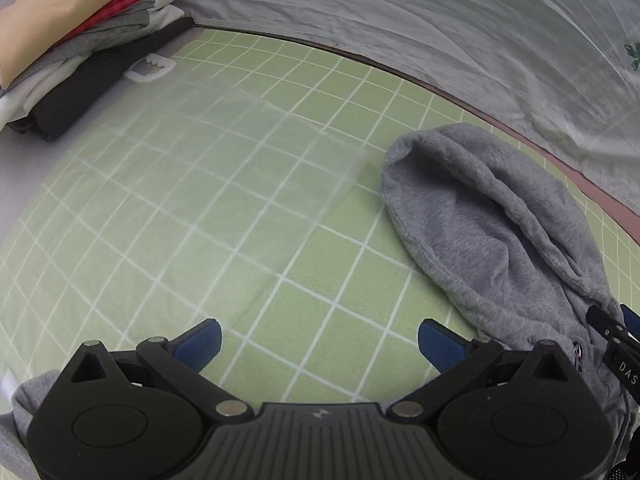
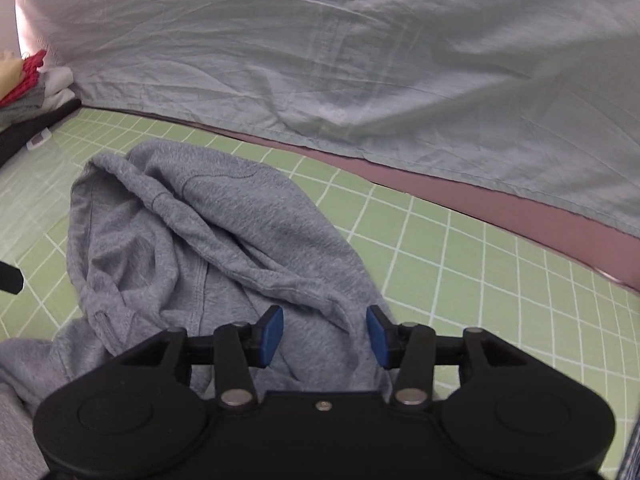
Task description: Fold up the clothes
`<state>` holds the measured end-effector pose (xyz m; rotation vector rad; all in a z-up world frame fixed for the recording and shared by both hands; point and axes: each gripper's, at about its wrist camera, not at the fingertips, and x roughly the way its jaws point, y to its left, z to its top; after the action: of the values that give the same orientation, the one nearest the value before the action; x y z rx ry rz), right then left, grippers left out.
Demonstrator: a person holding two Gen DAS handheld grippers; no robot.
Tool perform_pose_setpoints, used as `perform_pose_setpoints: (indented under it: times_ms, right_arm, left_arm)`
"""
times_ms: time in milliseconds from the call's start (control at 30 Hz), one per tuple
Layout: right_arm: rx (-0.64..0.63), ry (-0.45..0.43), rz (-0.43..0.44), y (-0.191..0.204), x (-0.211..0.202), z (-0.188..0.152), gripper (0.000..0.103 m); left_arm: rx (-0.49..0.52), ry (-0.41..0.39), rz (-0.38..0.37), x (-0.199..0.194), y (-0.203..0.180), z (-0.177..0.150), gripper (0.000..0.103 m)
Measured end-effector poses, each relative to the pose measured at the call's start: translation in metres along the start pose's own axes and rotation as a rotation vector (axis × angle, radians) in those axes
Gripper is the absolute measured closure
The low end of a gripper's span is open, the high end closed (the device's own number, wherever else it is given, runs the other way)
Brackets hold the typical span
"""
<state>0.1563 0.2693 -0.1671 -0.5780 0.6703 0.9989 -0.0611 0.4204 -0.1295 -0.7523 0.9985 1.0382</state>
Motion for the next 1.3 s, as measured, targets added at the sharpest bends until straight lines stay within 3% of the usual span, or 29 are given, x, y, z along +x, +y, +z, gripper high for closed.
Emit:
perform_pose_setpoints:
  times_ms: [100,233,400,467,533,667,767,833,900,967,1000,1133,1300]
  right_arm:
    - [-0.085,-0.013,-0.032,0.0,0.007,0.008,0.056]
    - [-0.117,-0.024,-0.003,-0.003,0.016,0.017,0.055]
    - [-0.007,-0.061,-0.047,-0.022,0.024,0.024,0.062]
    - [0.054,-0.101,-0.119,-0.038,0.021,0.029,0.072]
    - [0.111,-0.137,-0.202,-0.057,0.017,0.036,0.075]
    - [0.235,-0.164,-0.356,-0.105,0.006,0.029,0.075]
    - [0.301,-0.123,-0.463,-0.128,0.005,0.014,0.074]
    - [0.329,-0.052,-0.467,-0.139,0.008,0.004,0.072]
    - [0.372,-0.055,-0.445,-0.148,-0.001,-0.006,0.068]
    - [0.411,-0.076,-0.434,-0.152,-0.017,-0.015,0.047]
    - [0.428,-0.088,-0.43,-0.152,-0.027,-0.019,0.043]
    - [0.497,-0.098,-0.382,-0.15,-0.067,-0.045,0.042]
    - [0.513,0.007,-0.385,-0.14,-0.104,-0.103,0.043]
  left_arm:
    - [0.036,0.002,-0.013,0.009,-0.015,0.008,0.0]
    - [0.042,0.0,-0.009,0.023,-0.026,0.018,0.0]
    - [0.053,-0.014,-0.013,0.036,-0.038,0.025,0.0]
    - [0.081,-0.032,0.014,0.039,-0.045,0.028,0.0]
    - [0.102,-0.06,0.04,0.041,-0.051,0.033,0.0]
    - [0.135,-0.116,0.042,0.039,-0.066,0.05,0.0]
    - [0.155,-0.164,-0.016,0.032,-0.08,0.063,0.0]
    - [0.166,-0.176,-0.066,0.028,-0.088,0.068,0.0]
    - [0.172,-0.176,-0.085,0.024,-0.091,0.067,0.0]
    - [0.175,-0.177,-0.091,0.019,-0.089,0.062,0.0]
    - [0.169,-0.174,-0.089,0.017,-0.084,0.058,0.0]
    - [0.143,-0.16,-0.065,0.001,-0.059,0.044,0.0]
    - [0.132,-0.109,-0.036,-0.015,-0.021,0.011,0.0]
